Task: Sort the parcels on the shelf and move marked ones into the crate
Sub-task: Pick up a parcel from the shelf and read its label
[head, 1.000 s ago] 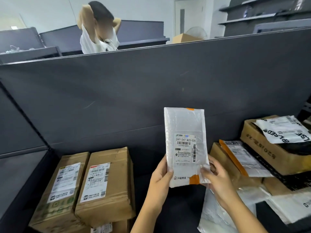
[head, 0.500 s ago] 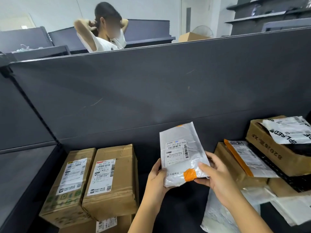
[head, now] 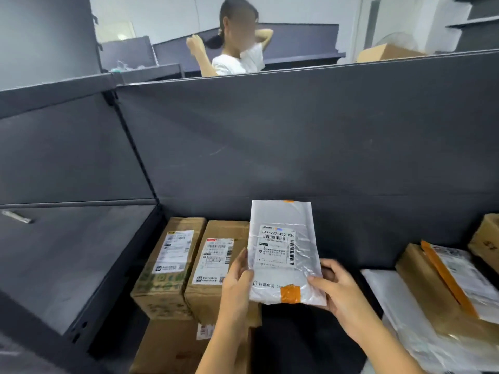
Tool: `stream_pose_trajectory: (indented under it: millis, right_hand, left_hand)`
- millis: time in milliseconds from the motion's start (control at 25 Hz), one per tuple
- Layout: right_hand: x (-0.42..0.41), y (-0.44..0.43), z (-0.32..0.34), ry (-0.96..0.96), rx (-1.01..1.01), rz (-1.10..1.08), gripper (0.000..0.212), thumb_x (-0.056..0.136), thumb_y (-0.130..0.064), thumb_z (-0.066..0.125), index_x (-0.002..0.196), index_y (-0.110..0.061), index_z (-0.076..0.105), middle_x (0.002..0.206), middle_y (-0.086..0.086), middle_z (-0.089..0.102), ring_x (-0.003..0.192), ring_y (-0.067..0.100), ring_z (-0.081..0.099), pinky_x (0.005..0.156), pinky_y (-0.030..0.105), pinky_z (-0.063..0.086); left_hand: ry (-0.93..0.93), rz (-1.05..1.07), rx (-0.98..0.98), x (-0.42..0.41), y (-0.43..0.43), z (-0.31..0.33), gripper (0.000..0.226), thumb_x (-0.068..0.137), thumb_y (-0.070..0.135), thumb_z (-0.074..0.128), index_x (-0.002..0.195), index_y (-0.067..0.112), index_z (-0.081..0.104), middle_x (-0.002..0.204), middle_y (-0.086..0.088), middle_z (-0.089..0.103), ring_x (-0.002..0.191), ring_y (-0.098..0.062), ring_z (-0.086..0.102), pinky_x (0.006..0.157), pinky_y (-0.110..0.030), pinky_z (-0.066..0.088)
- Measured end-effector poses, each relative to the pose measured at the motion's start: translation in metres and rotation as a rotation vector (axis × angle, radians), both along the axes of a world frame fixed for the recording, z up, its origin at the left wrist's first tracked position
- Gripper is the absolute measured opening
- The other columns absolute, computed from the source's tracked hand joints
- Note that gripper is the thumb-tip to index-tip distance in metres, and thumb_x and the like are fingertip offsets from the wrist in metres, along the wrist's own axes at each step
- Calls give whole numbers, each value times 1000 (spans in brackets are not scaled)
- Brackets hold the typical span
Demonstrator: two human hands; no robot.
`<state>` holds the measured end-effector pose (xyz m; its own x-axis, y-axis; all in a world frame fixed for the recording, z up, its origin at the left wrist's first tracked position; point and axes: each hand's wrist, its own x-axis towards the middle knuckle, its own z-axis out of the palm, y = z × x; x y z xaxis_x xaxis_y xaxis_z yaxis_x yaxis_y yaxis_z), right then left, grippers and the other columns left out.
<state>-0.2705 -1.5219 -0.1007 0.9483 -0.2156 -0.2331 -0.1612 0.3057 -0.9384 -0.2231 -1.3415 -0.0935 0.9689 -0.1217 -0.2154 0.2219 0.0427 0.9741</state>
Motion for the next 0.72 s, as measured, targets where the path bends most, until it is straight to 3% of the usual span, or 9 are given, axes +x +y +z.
stream_pose_trajectory:
  millis: [160, 320, 440, 520, 640, 720]
  right_hand:
    - [26, 40, 6, 29, -137, 166, 26, 85, -7, 63, 108, -15, 55, 105, 2, 70, 91, 19, 70, 76, 35, 58]
    - [54, 86, 18, 24, -395, 272, 25, 85, -22, 66, 105, -21, 51, 101, -7, 63, 87, 4, 64, 63, 13, 49]
    - [77, 113, 16, 45, -556, 316, 25, 88, -32, 61, 106, -21, 48, 99, -5, 63, 86, 9, 63, 71, 27, 53]
    - [88, 124, 12, 96, -686, 342, 27, 89, -40, 56, 107, -23, 45, 100, -1, 63, 85, 17, 63, 73, 34, 51]
    - [95, 135, 8, 151, -816, 332, 28, 88, -46, 52, 107, -26, 45, 106, 0, 61, 77, 12, 56, 59, 22, 42]
    - [98, 139, 5, 160, -1009, 307, 31, 87, -46, 52, 111, -27, 47, 118, 1, 54, 94, 14, 51, 70, 20, 42]
  left_hand:
    - [-39, 145, 137, 5, 41, 6, 41, 99, 12, 39, 139, 18, 44, 134, -2, 55, 122, -19, 53, 105, -38, 44]
    - [-108, 247, 322, 22, 78, 12, 41, 100, 17, 39, 141, 15, 41, 141, 0, 47, 132, -18, 43, 111, -32, 33]
    - [-94, 259, 485, 42, 103, 9, 43, 100, 25, 37, 143, 19, 37, 143, -3, 47, 131, -21, 44, 104, -31, 34]
    - [-77, 231, 611, 55, 114, 4, 44, 100, 25, 36, 143, 22, 36, 139, -6, 50, 120, -26, 53, 95, -33, 42]
    - [-105, 188, 712, 64, 123, -6, 45, 99, 22, 36, 144, 21, 35, 137, -9, 51, 115, -32, 57, 95, -39, 46]
    - [-144, 165, 826, 65, 125, -13, 44, 100, 20, 35, 144, 16, 37, 146, -9, 43, 133, -28, 42, 107, -33, 35]
